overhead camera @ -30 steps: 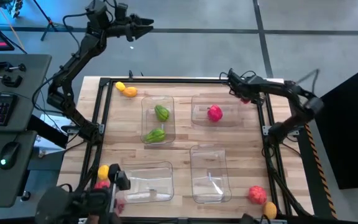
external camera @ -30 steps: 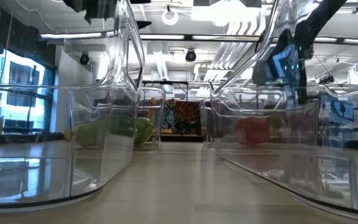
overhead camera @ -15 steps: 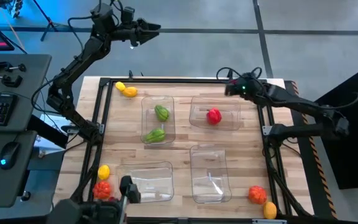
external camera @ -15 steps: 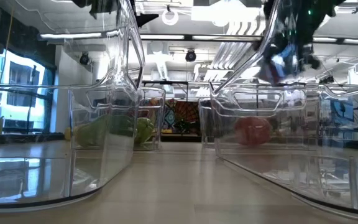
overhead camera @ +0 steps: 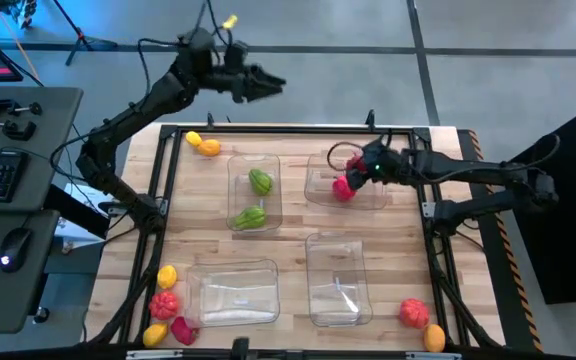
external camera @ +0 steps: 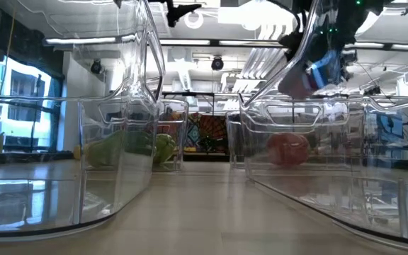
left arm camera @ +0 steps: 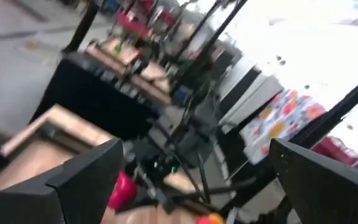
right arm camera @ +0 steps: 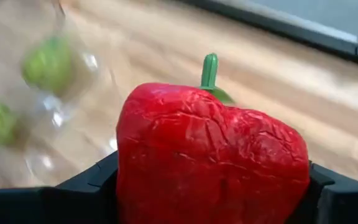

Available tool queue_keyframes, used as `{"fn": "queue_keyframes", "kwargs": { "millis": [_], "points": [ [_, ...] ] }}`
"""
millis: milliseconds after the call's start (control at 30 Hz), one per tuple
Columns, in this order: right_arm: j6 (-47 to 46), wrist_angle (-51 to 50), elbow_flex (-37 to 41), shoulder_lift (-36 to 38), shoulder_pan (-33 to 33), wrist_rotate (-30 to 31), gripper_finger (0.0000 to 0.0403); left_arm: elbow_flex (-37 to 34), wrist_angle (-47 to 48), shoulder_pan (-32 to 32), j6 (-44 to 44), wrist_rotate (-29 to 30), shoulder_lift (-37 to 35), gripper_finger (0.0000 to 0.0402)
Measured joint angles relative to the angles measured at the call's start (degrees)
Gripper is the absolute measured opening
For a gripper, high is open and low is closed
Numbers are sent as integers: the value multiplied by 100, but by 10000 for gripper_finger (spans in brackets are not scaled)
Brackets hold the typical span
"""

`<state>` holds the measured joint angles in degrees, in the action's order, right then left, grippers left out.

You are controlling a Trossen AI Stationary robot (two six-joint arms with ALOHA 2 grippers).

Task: Sort produce into baskets
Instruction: Put the top red bell pepper into the top right transparent bin, then put the red bell pepper into the top right transparent bin

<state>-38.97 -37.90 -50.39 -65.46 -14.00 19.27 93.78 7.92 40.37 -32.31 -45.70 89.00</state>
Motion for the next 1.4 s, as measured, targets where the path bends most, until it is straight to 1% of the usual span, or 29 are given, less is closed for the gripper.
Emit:
{"fn": "queue_keyframes", "kwargs": {
  "millis": [67,133,233,300,400,467,567,633,667,800,900,1033,1100,1200,1300,1400],
  "points": [
    [-42,-261,0,-53,165,-61,271,-1,696,-214,481,452,-106,390],
    [-364,-463,0,-71,314,-145,271,-4,1315,-412,975,837,-217,390],
    [-850,-622,0,-69,449,-216,272,-63,1809,-656,1400,1104,-488,390],
    [-1074,-735,0,-69,487,-186,275,-253,1747,-837,1508,1149,-773,390],
    [-1400,-838,0,-90,457,-173,294,-674,1591,-1118,1558,1563,-1225,390],
    [-1575,-872,0,-95,435,-173,317,-1082,1303,-1258,1541,1748,-1510,390],
    [-1734,-1014,0,-93,435,-161,360,-1764,667,-1360,1392,1765,-1994,390],
    [-1864,-1156,0,-93,422,-161,388,-2235,192,-1440,1113,1752,-2345,390],
    [-1899,-1183,0,-93,396,-162,393,-2449,9,-1482,944,1750,-2502,390],
    [-2237,-1000,0,-39,333,-223,378,-3131,-382,-1771,298,1832,-3022,390],
    [-2395,-469,0,-29,432,-214,371,-3388,-399,-2144,58,2158,-3355,390],
    [-2056,267,0,-18,644,-173,370,-3428,137,-2907,-92,3001,-3549,390],
    [-2012,349,0,-18,768,-53,370,-3428,656,-3412,-256,3460,-3577,390],
    [-1954,245,0,-18,959,180,369,-3427,1522,-4225,-698,3961,-3467,390],
    [-1778,132,0,-18,1112,332,369,-3437,2240,-5152,-1369,4266,-3198,390],
    [-1752,-21,0,-18,1233,482,369,-3438,2412,-6044,-2011,4326,-2907,390]
  ]
}}
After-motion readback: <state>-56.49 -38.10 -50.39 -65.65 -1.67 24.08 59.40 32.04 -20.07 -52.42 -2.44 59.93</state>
